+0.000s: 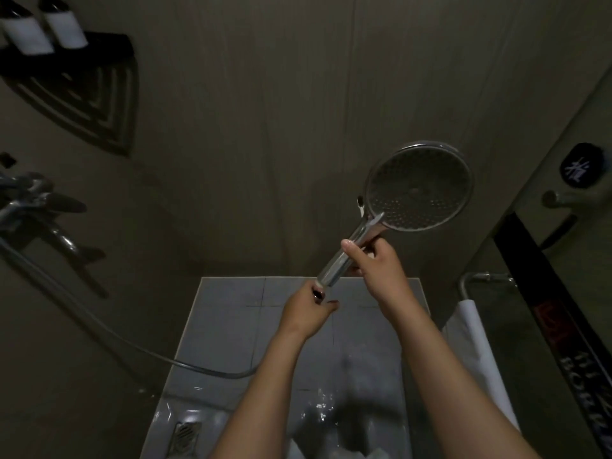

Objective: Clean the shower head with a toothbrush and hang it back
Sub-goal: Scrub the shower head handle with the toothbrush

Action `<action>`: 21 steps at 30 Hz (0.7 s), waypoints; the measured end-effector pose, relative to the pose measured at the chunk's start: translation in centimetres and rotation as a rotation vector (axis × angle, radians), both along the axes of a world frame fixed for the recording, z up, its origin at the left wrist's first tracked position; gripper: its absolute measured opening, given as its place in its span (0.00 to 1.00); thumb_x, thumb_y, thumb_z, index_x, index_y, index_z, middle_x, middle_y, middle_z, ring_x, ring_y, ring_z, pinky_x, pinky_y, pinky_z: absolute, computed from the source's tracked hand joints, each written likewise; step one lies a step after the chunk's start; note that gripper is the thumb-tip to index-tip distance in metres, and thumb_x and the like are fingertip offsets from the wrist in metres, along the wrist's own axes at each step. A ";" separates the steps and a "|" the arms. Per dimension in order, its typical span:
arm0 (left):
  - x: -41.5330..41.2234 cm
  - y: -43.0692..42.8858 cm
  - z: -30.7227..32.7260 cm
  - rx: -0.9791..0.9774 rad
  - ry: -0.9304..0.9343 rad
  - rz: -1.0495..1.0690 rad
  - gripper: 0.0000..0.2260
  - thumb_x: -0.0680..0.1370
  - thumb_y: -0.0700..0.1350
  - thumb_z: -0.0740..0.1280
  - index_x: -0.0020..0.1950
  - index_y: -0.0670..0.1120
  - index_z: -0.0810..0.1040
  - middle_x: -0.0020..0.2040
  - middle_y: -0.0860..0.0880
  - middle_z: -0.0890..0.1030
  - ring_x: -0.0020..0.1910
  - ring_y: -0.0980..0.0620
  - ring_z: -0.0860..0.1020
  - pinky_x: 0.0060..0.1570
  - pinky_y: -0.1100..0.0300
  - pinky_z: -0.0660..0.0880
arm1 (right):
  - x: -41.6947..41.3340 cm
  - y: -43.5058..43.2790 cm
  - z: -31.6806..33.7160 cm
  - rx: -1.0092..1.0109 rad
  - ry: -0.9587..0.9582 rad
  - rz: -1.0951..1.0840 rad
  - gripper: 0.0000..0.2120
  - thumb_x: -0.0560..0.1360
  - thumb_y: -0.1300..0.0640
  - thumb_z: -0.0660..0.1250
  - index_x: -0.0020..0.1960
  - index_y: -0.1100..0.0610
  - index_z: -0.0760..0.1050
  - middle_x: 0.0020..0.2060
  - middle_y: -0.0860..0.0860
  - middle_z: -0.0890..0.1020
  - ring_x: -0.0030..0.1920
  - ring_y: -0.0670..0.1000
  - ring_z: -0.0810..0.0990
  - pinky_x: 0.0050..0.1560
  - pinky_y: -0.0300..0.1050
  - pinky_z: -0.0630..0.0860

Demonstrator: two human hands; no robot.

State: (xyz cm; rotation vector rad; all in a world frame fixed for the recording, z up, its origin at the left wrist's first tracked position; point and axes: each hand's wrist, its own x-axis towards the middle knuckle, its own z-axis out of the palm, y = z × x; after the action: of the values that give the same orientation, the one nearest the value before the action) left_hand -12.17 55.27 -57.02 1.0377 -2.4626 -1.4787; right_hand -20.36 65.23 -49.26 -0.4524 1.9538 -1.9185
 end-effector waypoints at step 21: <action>0.4 0.0 1.4 0.098 0.143 0.014 0.10 0.75 0.43 0.67 0.55 0.46 0.76 0.40 0.49 0.78 0.36 0.51 0.75 0.39 0.58 0.70 | -0.1 -0.9 -0.8 0.048 0.022 0.088 0.07 0.74 0.59 0.69 0.49 0.60 0.75 0.39 0.50 0.79 0.43 0.50 0.81 0.40 0.38 0.81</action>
State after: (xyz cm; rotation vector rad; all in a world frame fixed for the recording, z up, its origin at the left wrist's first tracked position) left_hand -11.76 55.29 -55.60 0.9275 -2.3022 -1.6227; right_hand -20.47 64.33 -50.01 -0.5385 1.9555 -1.8154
